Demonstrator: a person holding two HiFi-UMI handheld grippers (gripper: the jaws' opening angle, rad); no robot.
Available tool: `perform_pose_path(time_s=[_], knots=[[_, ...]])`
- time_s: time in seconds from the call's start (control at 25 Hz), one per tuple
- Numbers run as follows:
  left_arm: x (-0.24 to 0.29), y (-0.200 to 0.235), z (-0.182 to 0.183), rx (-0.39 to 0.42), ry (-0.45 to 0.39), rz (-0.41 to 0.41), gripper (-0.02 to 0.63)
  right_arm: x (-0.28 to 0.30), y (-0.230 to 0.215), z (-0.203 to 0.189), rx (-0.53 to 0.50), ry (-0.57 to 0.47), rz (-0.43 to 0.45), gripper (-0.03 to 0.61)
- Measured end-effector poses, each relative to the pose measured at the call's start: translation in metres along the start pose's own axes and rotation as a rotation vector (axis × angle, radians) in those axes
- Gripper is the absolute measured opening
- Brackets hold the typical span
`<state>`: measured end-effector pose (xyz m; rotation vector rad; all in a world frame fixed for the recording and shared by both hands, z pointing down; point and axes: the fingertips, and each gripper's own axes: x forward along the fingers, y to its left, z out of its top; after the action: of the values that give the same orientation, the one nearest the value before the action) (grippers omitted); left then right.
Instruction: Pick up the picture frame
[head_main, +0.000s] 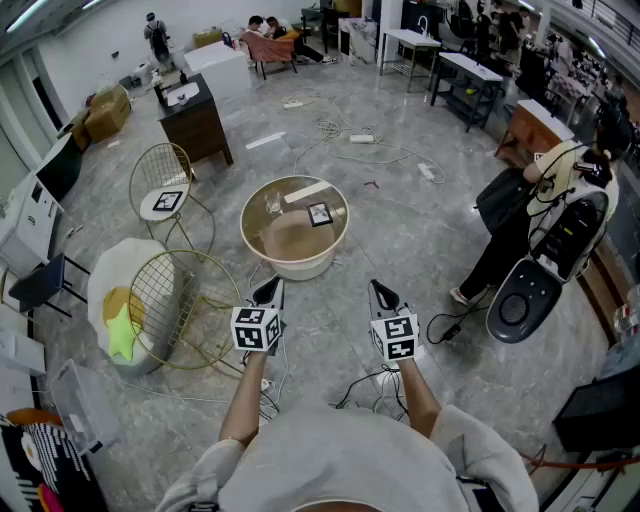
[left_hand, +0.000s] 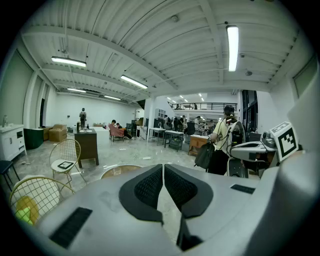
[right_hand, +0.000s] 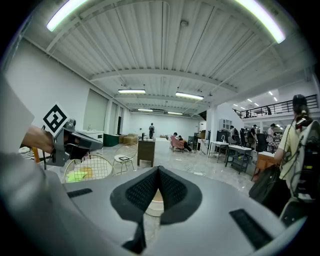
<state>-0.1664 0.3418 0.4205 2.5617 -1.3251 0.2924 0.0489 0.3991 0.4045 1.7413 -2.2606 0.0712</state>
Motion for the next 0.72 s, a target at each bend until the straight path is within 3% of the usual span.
perform_pose_path(time_s=[0.4,0.6,0.64,0.72], knots=[[-0.003,-0.017,-0.006,0.007,0.019,-0.013,0.023,-0.010,0.000,-0.006,0.013,0.008,0.006,0.000],[0.004,-0.032,-0.009,0.000,0.022,-0.051,0.030,-0.015,-0.008,-0.006,0.048,-0.038,0.023,0.003],[0.005,-0.036,-0.010,0.001,0.026,-0.068,0.070,-0.016,-0.007,-0.007,0.054,-0.043,0.044,0.023],[0.008,-0.046,-0.014,-0.011,0.037,-0.106,0.210,-0.017,-0.001,-0.010,0.062,-0.043,0.093,0.241]])
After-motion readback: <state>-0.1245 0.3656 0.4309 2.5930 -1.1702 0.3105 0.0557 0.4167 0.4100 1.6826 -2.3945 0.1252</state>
